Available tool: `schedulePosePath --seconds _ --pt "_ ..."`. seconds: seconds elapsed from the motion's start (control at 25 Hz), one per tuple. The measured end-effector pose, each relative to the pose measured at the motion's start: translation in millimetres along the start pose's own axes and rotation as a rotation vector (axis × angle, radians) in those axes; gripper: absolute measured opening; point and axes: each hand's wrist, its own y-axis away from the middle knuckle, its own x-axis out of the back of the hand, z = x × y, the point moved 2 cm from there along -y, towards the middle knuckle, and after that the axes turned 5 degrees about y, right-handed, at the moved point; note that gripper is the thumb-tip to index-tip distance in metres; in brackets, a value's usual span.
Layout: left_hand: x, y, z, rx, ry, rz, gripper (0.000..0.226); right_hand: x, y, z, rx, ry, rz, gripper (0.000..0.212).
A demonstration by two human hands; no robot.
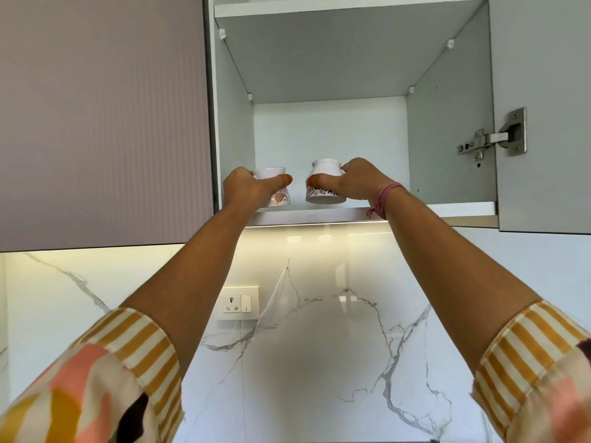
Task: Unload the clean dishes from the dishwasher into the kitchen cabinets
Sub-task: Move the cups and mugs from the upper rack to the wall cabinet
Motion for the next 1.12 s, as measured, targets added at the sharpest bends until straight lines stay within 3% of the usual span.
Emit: schedulePosePath --seconds 0.2,0.48,0.6,1.12 --pt "-0.1 -12.1 -6.5 0.036 -0.143 -0.036 0.066 -14.0 -9.8 0.9 0.011 0.064 -0.06 0.045" --pt "-0.8 -13.4 -4.8 0.049 -0.179 -0.104 0.047 -18.8 -12.3 0.5 0.042 0.07 -0.123 0.047" --pt "-1.7 -14.4 -6.9 0.037 -0.229 -0.114 0.06 -22.0 -16.2 -0.5 0.044 0.084 -0.13 0.05" --pt "-0.2 4.2 -1.5 -0.036 -0.35 0.015 0.065 -23.6 -1.8 0.5 0.088 0.156 -0.062 0.047"
